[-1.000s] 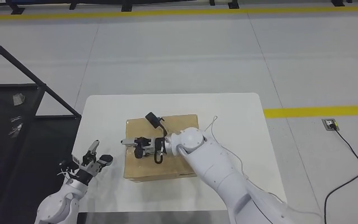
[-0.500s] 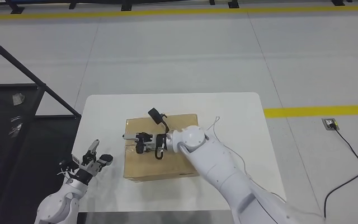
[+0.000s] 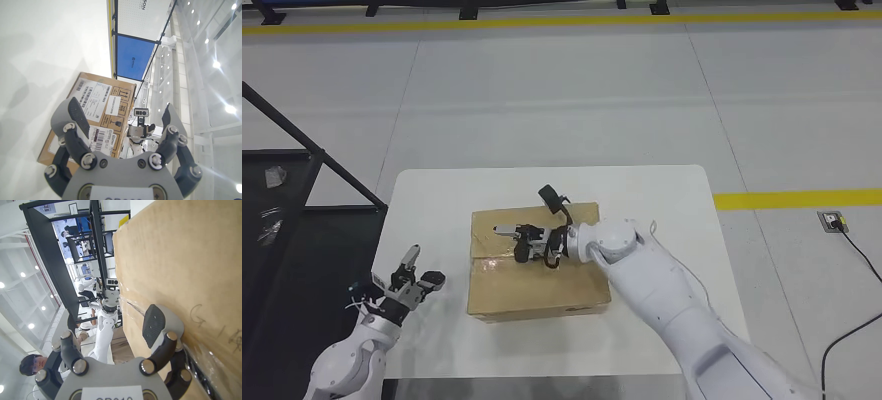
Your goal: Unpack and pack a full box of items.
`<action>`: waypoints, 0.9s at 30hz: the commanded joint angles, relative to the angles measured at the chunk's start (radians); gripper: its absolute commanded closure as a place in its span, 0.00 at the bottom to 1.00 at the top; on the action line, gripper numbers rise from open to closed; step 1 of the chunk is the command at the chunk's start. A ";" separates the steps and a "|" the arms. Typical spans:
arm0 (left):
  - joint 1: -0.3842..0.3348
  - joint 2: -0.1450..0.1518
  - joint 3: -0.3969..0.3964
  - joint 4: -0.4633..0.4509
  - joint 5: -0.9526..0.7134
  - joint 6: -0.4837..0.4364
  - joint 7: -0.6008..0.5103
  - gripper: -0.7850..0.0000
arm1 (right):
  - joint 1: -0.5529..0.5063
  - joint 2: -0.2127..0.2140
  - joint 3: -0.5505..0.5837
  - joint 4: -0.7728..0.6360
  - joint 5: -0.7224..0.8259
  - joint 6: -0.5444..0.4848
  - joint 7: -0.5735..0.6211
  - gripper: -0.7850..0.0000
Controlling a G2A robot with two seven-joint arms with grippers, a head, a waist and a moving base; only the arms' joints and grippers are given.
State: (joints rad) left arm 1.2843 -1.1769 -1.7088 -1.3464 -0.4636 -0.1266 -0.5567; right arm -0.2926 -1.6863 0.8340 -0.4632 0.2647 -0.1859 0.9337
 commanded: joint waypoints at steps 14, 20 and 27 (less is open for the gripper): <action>-0.021 0.005 0.006 0.010 0.001 0.010 0.003 0.00 | -0.350 0.192 0.289 -0.674 -0.237 0.277 -0.056 0.00; -0.024 0.006 0.004 0.018 -0.004 0.008 0.007 0.00 | -0.422 0.221 0.374 -0.775 -0.252 0.354 -0.072 0.00; -0.027 0.009 0.002 0.025 -0.011 0.006 0.005 0.00 | -0.446 0.235 0.419 -0.802 -0.247 0.367 -0.126 0.00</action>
State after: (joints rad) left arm 1.2577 -1.1685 -1.7073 -1.3214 -0.4735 -0.1201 -0.5530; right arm -0.7338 -1.4530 1.2446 -1.2616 0.0067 0.1902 0.8109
